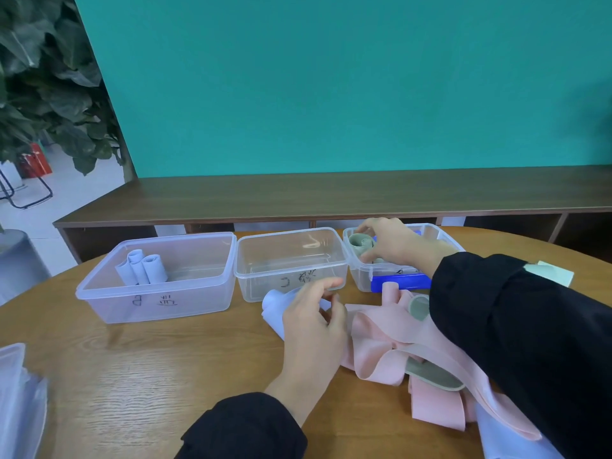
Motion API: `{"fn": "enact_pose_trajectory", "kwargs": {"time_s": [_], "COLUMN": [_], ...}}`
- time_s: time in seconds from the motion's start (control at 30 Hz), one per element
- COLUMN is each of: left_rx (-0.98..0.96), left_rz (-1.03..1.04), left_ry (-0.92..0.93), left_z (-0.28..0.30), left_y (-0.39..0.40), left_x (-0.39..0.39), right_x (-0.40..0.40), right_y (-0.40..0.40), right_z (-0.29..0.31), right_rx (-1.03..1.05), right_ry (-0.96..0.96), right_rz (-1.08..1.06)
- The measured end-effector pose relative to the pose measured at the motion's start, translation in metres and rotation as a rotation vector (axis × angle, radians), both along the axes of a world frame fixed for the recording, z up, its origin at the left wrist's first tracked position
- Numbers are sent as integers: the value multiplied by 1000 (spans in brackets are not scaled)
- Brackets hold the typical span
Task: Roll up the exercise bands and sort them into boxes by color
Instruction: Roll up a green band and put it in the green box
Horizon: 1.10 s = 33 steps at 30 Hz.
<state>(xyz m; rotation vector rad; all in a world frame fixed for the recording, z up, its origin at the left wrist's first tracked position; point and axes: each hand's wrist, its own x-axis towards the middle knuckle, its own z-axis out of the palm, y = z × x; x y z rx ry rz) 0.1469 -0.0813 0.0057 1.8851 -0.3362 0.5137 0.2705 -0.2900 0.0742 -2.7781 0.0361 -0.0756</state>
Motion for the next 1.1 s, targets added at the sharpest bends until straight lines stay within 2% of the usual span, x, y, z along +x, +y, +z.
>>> {"fn": "enact_pose_trajectory", "kwargs": {"time_s": [0.33, 0.63, 0.73, 0.93, 1.0, 1.1], "left_rx": [10, 11, -103, -528, -599, -644], "left_rz": [-10, -4, -36, -210, -270, -235], "left_ry": [20, 6, 78, 327, 316, 239], "left_z": [3, 15, 43, 118, 136, 154], "left_y": [2, 7, 14, 36, 48, 68], "left_x": [-2, -4, -13, -38, -50, -74], "right_x": [-1, -52, -80, -137, -158, -186], "right_y": [0, -1, 15, 77, 98, 121], "right_z": [0, 49, 77, 111, 116, 120], "right_rx": [2, 109, 169, 142, 128, 109], "right_ry": [-7, -237, -362, -532, -564, -602], "right_rz": [-18, 5, 99, 315, 366, 425]}}
